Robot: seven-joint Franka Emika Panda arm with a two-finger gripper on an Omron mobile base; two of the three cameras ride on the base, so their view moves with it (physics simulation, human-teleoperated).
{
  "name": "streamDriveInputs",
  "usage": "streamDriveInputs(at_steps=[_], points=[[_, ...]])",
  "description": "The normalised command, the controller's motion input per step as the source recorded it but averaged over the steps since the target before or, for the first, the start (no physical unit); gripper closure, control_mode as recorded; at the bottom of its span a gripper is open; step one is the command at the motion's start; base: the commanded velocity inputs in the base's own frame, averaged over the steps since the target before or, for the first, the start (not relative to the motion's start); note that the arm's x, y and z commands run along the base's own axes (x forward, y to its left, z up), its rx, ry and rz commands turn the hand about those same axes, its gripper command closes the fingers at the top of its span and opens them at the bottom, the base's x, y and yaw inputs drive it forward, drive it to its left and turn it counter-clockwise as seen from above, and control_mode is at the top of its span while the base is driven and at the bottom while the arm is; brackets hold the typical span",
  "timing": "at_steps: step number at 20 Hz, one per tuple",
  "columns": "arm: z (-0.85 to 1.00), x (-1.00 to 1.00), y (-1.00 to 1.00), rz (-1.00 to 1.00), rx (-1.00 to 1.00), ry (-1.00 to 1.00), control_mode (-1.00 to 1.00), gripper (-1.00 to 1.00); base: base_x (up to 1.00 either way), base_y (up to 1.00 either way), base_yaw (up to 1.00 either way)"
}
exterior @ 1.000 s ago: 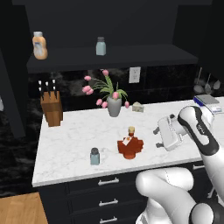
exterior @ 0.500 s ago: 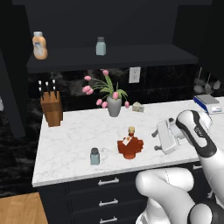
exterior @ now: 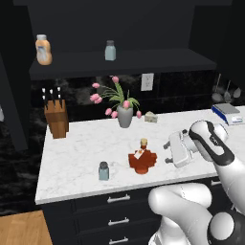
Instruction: Put the shaker and condiment bottle from the counter next to their counterparts in the cabinet.
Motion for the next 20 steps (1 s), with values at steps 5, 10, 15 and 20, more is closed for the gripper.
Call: streamDriveInputs(at_steps=[5, 10, 15, 20], points=[[-0.10, 0.06, 0.00, 0.00, 0.00, 0.00, -1.00, -1.00, 0.00, 0.00, 0.00], [-0.09, 0.00, 0.00, -0.01, 0.02, 0.00, -1.00, -1.00, 0.00, 0.00, 0.00], [-0.04, 0.02, 0.00, -0.04, 0.05, 0.00, -1.00, -1.00, 0.00, 0.00, 0.00], [-0.04, 0.00, 0.00, -0.07, 0.05, 0.00, -1.00, -1.00, 0.00, 0.00, 0.00]])
